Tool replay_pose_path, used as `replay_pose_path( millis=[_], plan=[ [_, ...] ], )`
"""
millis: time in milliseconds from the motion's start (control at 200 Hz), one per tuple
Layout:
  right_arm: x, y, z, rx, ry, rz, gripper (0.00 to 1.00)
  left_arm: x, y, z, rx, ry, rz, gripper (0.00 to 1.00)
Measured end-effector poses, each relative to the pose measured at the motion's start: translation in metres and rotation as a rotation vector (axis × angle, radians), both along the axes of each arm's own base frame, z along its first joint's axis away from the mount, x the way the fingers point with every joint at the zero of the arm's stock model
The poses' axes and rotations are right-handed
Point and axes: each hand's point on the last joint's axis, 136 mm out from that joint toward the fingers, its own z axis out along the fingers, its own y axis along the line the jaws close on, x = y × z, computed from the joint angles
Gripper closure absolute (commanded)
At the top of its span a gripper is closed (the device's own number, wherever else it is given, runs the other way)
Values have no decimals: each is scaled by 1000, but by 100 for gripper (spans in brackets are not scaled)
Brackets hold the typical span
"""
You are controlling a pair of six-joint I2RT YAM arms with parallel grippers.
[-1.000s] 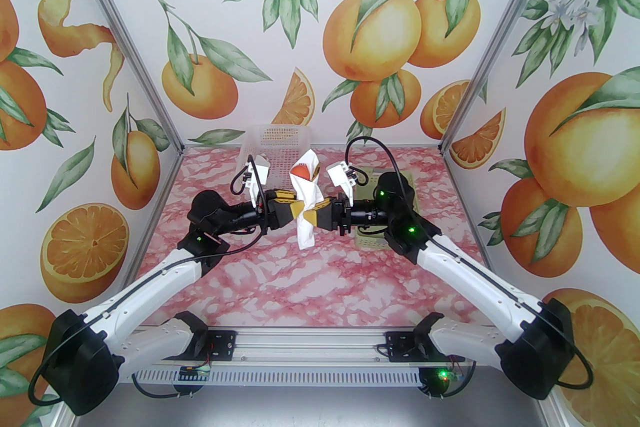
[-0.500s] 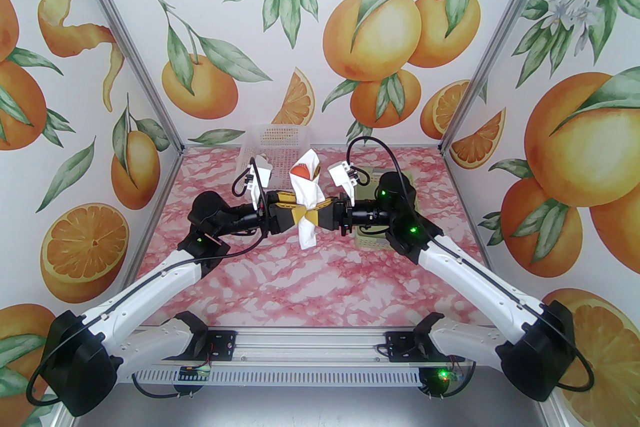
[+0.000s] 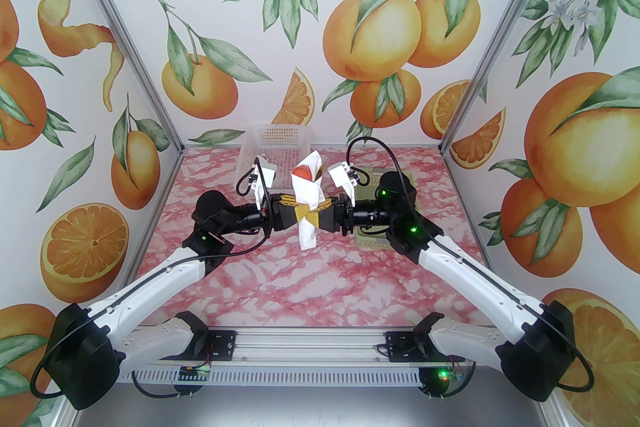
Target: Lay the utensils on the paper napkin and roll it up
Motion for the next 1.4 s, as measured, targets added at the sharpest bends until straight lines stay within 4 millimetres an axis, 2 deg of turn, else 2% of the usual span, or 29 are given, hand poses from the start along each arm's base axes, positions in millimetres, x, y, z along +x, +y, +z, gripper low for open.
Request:
replay_pose_path(
  millis=[105,190,420,580,775,896,1071,1166,1301,1356,1396],
  plan=[
    [3,-7,-1,-9,-3,-17,59,1,0,0,1,0,6,93],
    [8,-21,1,-6,-11,-55,51,3,0,0,0,2,17,96],
    [18,-55,9,-1,-52,-160,35,5,0,-3,8,2,29,97],
    [27,-62,11,-2,-79,-203,35,6,0,-3,8,4,31,97],
    [37,-49,-1,-16,-53,-185,36,6,0,-3,8,4,31,97],
    [40,-38,-8,-29,-38,-161,41,6,0,-3,8,3,31,97],
    [45,-33,-5,-26,-49,-159,56,5,0,-3,7,3,31,97],
    [47,-32,0,-22,-69,-162,69,5,0,-3,8,3,30,97],
    [49,-31,8,-15,-100,-162,94,6,0,-3,7,3,31,97],
    [51,-30,11,-13,-105,-161,100,5,0,-3,8,3,31,97],
    [52,-29,12,-13,-103,-160,100,5,0,-3,7,3,30,97]
  ],
)
